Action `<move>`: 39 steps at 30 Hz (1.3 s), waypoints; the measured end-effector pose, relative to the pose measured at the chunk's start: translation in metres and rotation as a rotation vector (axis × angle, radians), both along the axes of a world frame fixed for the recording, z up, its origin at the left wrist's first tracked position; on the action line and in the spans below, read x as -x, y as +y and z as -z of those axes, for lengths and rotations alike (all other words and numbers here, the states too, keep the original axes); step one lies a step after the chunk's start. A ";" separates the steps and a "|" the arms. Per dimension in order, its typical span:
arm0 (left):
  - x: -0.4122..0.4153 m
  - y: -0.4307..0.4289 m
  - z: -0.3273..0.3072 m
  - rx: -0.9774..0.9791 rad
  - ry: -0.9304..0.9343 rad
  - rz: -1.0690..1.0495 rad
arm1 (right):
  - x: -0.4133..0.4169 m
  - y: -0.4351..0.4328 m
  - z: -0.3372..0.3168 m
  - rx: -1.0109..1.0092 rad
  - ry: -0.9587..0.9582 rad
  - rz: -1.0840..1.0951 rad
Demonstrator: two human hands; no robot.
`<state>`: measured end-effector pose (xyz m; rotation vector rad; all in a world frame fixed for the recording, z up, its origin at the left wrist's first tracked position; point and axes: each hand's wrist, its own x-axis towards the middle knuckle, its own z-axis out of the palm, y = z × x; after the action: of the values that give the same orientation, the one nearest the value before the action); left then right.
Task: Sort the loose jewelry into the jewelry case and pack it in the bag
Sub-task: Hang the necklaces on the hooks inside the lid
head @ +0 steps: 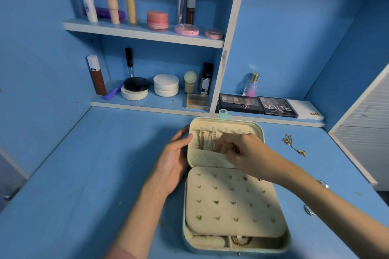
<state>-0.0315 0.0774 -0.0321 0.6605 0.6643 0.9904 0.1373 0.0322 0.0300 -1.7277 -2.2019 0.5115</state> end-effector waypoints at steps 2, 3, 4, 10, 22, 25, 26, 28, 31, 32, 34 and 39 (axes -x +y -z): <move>0.000 0.000 0.000 0.003 0.000 0.000 | 0.000 0.000 0.002 -0.027 0.003 -0.003; 0.000 0.000 0.000 0.005 -0.002 -0.001 | 0.000 0.000 0.002 -0.030 -0.001 -0.004; 0.000 0.000 0.000 0.007 -0.002 -0.001 | 0.000 0.000 0.002 -0.028 0.000 -0.004; 0.000 -0.001 -0.001 0.003 0.000 -0.002 | 0.002 -0.001 -0.001 -0.005 -0.014 -0.001; 0.000 -0.001 0.000 0.000 0.012 0.003 | 0.001 0.000 0.002 0.005 -0.018 -0.007; 0.000 -0.001 -0.001 -0.001 0.015 0.002 | 0.001 0.000 0.001 -0.007 0.014 0.015; 0.000 -0.001 -0.001 -0.002 0.018 0.002 | 0.001 0.000 0.001 -0.009 0.016 0.017; 0.000 -0.001 -0.001 0.001 0.019 -0.001 | 0.001 0.001 0.002 0.009 0.009 0.008; 0.001 -0.001 -0.002 0.002 0.026 -0.004 | 0.001 0.002 0.001 0.047 -0.023 -0.018; 0.001 -0.001 -0.002 0.002 0.029 -0.006 | 0.001 0.002 0.001 0.055 -0.026 -0.024; 0.000 -0.002 -0.002 -0.002 0.029 -0.006 | 0.000 0.002 0.001 0.055 -0.029 -0.029; 0.001 -0.002 -0.002 -0.019 0.040 0.005 | -0.004 0.003 0.001 0.012 0.008 -0.010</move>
<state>-0.0322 0.0757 -0.0298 0.6997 0.6884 0.9824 0.1410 0.0349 0.0288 -1.7181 -2.2079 0.5344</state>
